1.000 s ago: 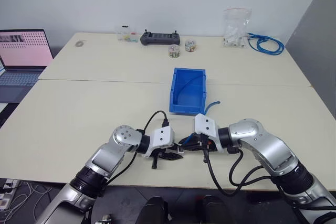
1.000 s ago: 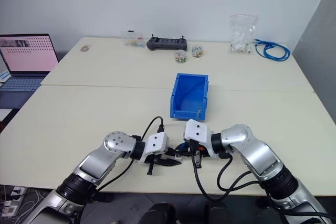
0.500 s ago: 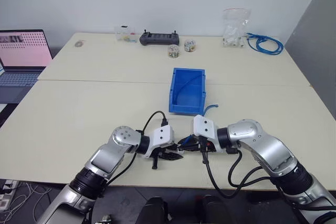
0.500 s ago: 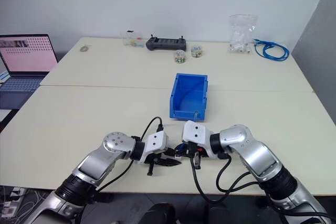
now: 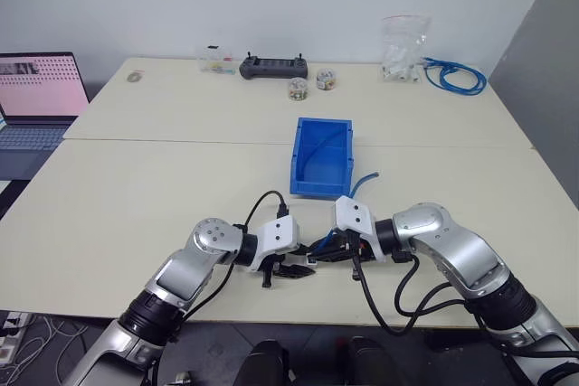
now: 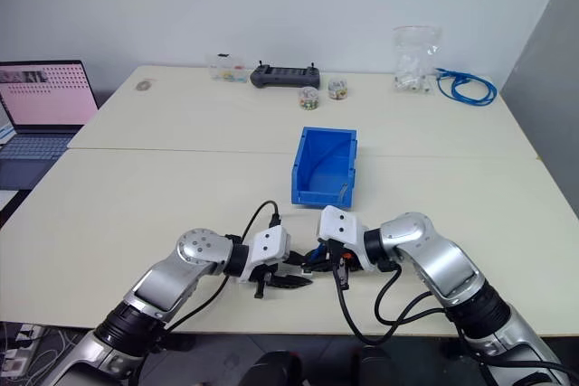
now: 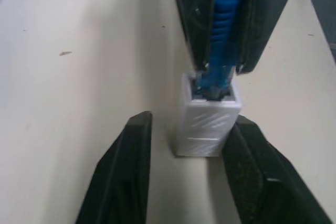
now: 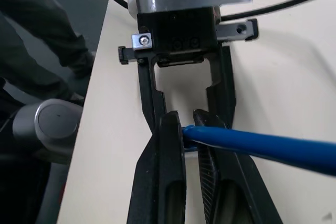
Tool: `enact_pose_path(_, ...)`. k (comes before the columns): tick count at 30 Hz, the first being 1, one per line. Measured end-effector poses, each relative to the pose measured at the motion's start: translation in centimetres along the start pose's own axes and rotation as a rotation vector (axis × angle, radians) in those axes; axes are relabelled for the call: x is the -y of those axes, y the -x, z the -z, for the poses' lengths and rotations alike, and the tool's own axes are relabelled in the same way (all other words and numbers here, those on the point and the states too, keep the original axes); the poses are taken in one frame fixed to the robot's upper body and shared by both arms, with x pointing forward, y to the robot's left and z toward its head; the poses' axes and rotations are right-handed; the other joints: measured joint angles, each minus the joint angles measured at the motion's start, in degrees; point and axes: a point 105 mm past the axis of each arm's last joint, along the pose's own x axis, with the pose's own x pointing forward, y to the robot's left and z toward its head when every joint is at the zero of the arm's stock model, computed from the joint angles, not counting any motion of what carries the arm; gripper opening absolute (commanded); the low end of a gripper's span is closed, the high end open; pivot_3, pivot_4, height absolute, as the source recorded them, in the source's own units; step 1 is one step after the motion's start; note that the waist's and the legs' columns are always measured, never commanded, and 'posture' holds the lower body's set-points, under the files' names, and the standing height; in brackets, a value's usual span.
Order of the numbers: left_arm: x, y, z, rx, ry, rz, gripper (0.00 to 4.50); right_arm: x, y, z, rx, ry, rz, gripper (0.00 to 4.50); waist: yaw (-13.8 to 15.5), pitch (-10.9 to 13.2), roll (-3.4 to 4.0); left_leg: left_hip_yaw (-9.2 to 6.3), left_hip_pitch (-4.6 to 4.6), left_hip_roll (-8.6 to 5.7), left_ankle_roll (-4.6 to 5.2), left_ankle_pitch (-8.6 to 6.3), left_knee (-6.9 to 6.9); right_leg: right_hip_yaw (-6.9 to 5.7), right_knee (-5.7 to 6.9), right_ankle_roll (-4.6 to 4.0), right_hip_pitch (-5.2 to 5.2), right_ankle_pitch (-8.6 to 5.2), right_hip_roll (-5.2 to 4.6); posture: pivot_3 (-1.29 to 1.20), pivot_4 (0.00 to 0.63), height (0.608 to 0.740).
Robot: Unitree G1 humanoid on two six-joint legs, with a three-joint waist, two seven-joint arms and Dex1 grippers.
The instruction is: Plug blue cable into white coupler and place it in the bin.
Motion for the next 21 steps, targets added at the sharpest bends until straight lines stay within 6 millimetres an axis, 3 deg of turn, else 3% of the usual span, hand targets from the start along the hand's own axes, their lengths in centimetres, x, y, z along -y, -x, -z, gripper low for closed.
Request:
enact_pose_path(3, -0.3, 1.2, 0.4, 0.008, 0.036, -0.075, 3.47, 0.1, 0.7, -0.8, 0.027, -0.022, 0.017, 0.05, -0.36, 0.11, 0.02, -0.01, -0.05, 0.06, 0.00, 0.00, -0.01, -0.01, 0.03, -0.01, -0.07, 0.00, 0.03, 0.00, 0.150, 0.740)
enact_pose_path(6, -1.6, 4.2, 1.0, 0.009, 0.098, -0.218, 4.14, 0.8, 2.3, -2.3, 0.060, -0.020, 0.058, 0.05, -0.72, 0.31, 0.06, -0.05, -0.08, 0.06, 0.00, 0.00, -0.01, -0.05, 0.03, -0.01, -0.09, 0.00, 0.03, 0.00, 0.150, 0.740)
enact_pose_path(8, -2.5, 5.8, 0.2, 0.043, 0.100, -0.295, 4.46, 1.7, 3.5, -3.5, 0.080, -0.008, 0.093, 0.05, -0.71, 0.35, 0.06, -0.06, -0.09, 0.05, 0.00, 0.00, 0.01, -0.07, 0.00, -0.01, -0.06, 0.00, 0.03, 0.00, 0.150, 0.740)
enact_pose_path(11, -2.9, 7.2, -1.6, 0.095, 0.076, -0.338, 4.50, 3.4, 4.8, -6.4, 0.110, 0.050, 0.127, 0.05, -0.87, 0.49, 0.06, -0.04, -0.12, 0.02, 0.00, 0.00, 0.00, -0.05, -0.01, -0.01, -0.09, 0.01, 0.01, 0.00, 0.150, 0.740)
enact_pose_path(14, -3.1, 7.9, -2.8, 0.104, 0.049, -0.338, 4.50, 6.8, 5.8, -8.9, 0.087, 0.123, 0.205, 0.05, -1.14, 0.50, 0.07, 0.01, -0.09, 0.00, 0.00, 0.00, -0.04, -0.04, -0.01, -0.11, -0.10, 0.06, 0.01, 0.00, 0.150, 0.740)
enact_pose_path(16, -3.2, 8.0, -3.2, 0.111, 0.037, -0.340, 4.50, 8.7, 5.9, -9.4, 0.062, 0.144, 0.238, 0.05, -1.21, 0.50, 0.07, 0.04, -0.08, 0.01, -0.01, 0.00, -0.05, -0.01, 0.00, -0.16, -0.11, 0.09, 0.02, 0.00, 0.150, 0.740)
enact_pose_path(20, -3.5, 8.0, -3.9, 0.119, 0.008, -0.341, 4.50, 13.0, 3.9, -9.6, -0.037, 0.170, 0.284, 0.05, -1.56, 0.59, 0.05, 0.30, -0.14, 0.01, -0.02, 0.01, -0.06, 0.10, 0.16, -0.31, -0.36, 0.18, 0.03, 0.00, 0.150, 0.740)
enact_pose_path(21, -3.4, 7.9, -4.0, 0.119, -0.001, -0.339, 4.50, 13.9, 3.5, -9.6, -0.078, 0.200, 0.293, 0.40, -1.58, 0.61, 0.05, 0.30, -0.16, 0.02, -0.03, 0.01, -0.04, 0.12, 0.20, -0.31, -0.41, 0.18, 0.03, 0.00, 0.150, 0.740)
